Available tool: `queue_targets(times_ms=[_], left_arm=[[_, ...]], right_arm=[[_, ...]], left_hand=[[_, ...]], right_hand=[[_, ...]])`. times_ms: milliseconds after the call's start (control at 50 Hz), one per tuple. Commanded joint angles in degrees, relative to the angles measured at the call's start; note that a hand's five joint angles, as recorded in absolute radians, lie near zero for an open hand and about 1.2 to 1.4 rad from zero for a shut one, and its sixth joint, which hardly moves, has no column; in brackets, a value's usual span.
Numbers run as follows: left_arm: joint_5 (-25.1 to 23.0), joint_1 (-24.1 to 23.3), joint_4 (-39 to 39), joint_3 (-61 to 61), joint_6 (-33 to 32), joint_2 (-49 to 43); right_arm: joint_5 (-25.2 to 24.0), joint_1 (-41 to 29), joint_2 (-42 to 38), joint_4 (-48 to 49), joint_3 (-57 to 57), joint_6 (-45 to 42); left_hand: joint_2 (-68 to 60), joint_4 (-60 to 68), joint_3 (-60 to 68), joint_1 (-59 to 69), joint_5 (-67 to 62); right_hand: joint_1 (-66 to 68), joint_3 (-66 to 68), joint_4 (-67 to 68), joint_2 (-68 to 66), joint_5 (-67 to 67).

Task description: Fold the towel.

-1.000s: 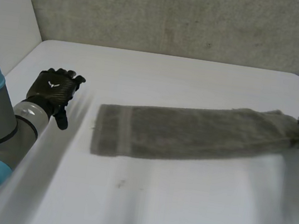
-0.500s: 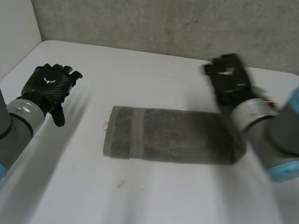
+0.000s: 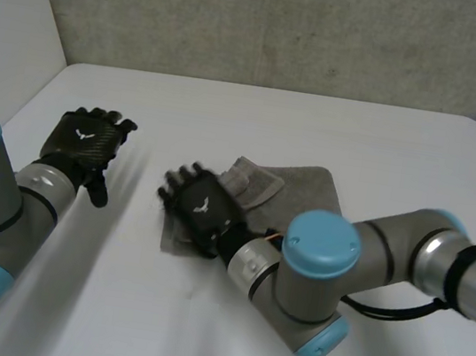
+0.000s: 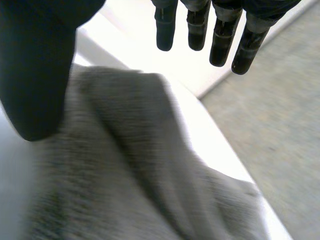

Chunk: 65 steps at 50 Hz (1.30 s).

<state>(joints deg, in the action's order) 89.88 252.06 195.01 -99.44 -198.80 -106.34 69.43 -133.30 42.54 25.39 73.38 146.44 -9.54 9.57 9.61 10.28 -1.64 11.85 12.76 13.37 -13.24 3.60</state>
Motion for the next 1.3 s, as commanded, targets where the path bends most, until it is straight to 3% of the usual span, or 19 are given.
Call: queue_targets(times_ms=[20, 100, 220, 260, 320, 420, 560, 660, 760, 780, 860, 900, 1020, 1200, 1300], left_arm=[[0.21, -5.7, 1.78, 2.76, 2.01, -0.01], [0.12, -9.12, 1.87, 6.08, 9.1, -0.09], [-0.32, -11.33, 1.6, 10.23, 16.43, -1.68], [-1.28, -14.29, 1.17, 13.38, 18.27, -5.09], [-3.91, -17.47, 0.99, 16.19, 18.36, -9.21], [-6.73, -18.27, 1.16, 19.62, 18.18, -16.07], [-6.74, -18.36, 0.73, 25.42, 18.1, -24.42], [-5.68, -18.18, 0.73, 29.21, 17.66, -28.39], [-0.94, -16.95, 0.73, 32.64, 16.16, -30.33], [1.85, -15.65, 0.73, 33.08, 15.38, -30.68], [10.47, -13.53, 0.73, 33.08, 11.17, -30.59], [12.49, -13.35, 0.55, 32.73, 9.76, -30.42], [13.22, -13.61, -1.38, 26.95, 8.69, -26.39], [12.78, -15.9, -1.56, 17.52, 10.98, -15.47], [12.69, -16.16, -1.65, 12.69, 13.53, -8.44]], right_arm=[[8.09, 4.71, 11.51, -3.6, 4.58, 9.83], [7.92, 9.62, 18.0, -5.79, 9.58, 20.17], [8.27, 15.0, 19.59, -8.52, 14.43, 25.12], [8.36, 18.32, 19.77, -9.74, 17.05, 25.12], [8.36, 20.44, 20.12, -9.84, 19.43, 24.95], [8.18, 21.94, 20.03, -9.84, 20.84, 24.86], [8.44, 21.32, 17.31, -9.13, 20.84, 23.89], [9.41, 21.06, 15.55, -8.96, 20.84, 20.47], [11.78, 21.06, 14.32, -7.02, 20.93, 16.86], [12.65, 21.06, 14.23, -5.72, 21.02, 16.08], [14.42, 21.06, 14.58, -1.76, 21.98, 13.44], [14.85, 21.06, 14.93, -0.97, 22.42, 12.22], [14.95, 21.06, 15.55, -0.34, 23.48, 7.21], [14.86, 21.24, 16.87, -0.87, 24.18, 2.54], [15.21, 21.59, 20.73, -2.54, 23.75, -6.84]], left_hand=[[-0.46, 0.43, 0.39, -0.28, 1.64], [-0.46, 0.43, 0.39, -0.28, 1.64], [-0.46, 0.43, 0.39, -0.28, 1.64], [-0.84, 0.81, 0.77, 0.1, 1.26], [-0.84, 0.82, 0.77, 0.11, 1.26], [-1.34, 1.32, 1.28, 0.61, 0.75], [-3.02, 3.0, 2.96, 2.29, -0.93], [-3.87, 3.84, 3.8, 3.13, -1.77], [-5.38, 5.36, 5.32, 4.65, -3.29], [-5.38, 5.36, 5.32, 4.65, -3.29], [-4.88, 4.86, 4.81, 4.15, -2.78], [-4.54, 4.52, 4.48, 3.81, -2.45], [-3.53, 3.51, 3.47, 2.8, -1.44], [-2.02, 1.99, 1.95, 1.28, 0.08], [-2.02, 1.99, 1.95, 1.28, 0.08]], right_hand=[[-1.85, -2.76, -3.37, 3.24, -3.6], [-1.85, -2.76, -3.37, 3.24, -3.6], [-1.85, -2.76, -3.37, 3.24, -3.6], [-1.85, -2.76, -3.37, 3.24, -3.6], [-1.85, -2.76, -3.37, 3.24, -3.6], [-0.43, -1.35, -1.96, 1.83, -2.19], [5.3, 4.39, 3.78, -3.9, 3.55], [15.73, 14.81, 14.21, -14.33, 13.97], [31.04, 30.12, 29.51, -29.64, 29.28], [36.53, 35.62, 35.01, -35.14, 34.78], [47.32, 46.41, 45.8, -45.93, 45.57], [50.52, 49.6, 48.99, -49.12, 48.76], [68.13, 67.21, 66.6, -66.73, 66.37], [68.15, 67.24, 66.63, -66.76, 66.4], [68.15, 67.24, 66.63, -66.76, 66.4]])
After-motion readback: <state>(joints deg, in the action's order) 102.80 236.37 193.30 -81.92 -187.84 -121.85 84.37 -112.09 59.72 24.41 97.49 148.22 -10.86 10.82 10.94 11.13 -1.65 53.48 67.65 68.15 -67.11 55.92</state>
